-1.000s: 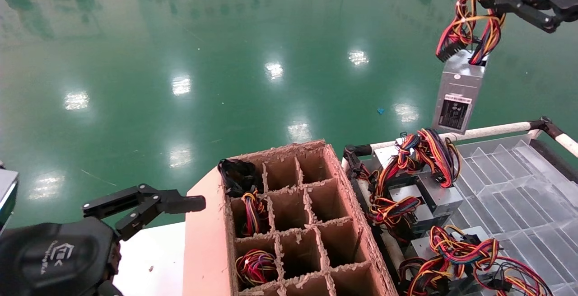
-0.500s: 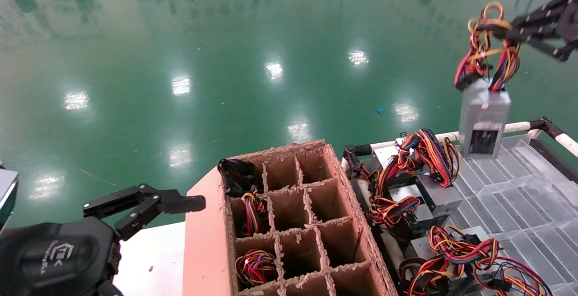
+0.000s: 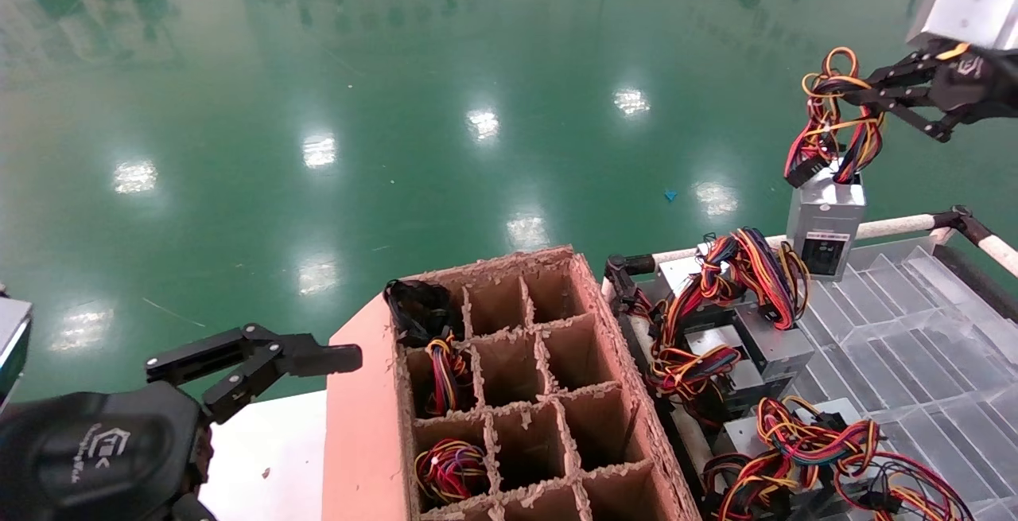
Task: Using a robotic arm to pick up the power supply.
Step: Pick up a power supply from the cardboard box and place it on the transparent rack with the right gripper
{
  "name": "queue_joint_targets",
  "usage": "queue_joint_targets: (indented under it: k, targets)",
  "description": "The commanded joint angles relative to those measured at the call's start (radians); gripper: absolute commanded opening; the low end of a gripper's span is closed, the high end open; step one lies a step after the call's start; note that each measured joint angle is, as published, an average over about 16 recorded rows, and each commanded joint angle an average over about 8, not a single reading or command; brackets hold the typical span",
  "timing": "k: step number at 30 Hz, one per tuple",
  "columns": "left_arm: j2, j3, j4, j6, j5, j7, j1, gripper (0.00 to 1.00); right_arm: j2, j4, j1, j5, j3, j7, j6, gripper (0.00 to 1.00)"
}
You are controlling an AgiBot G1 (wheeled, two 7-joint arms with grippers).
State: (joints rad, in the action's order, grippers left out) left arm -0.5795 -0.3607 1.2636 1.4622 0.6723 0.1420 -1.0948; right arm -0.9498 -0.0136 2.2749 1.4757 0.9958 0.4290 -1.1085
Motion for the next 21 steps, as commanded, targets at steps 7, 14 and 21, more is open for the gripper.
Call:
queue_joint_targets:
  k: [7,14,21]
  targets:
    - [0.0,0.0,0.0,0.0,0.0,0.0,0.0,1.0,-0.043,0.019,-0.069,-0.009,-0.006,-0.006,0.114,0.0]
    - [0.0,0.0,0.0,0.0,0.0,0.0,0.0,1.0,-0.071,0.023,-0.121,-0.022,-0.016,-0.012,0.166,0.0]
    - [0.0,0.0,0.0,0.0,0.0,0.0,0.0,1.0,-0.089,0.024,-0.159,-0.037,-0.026,-0.022,0.196,0.0]
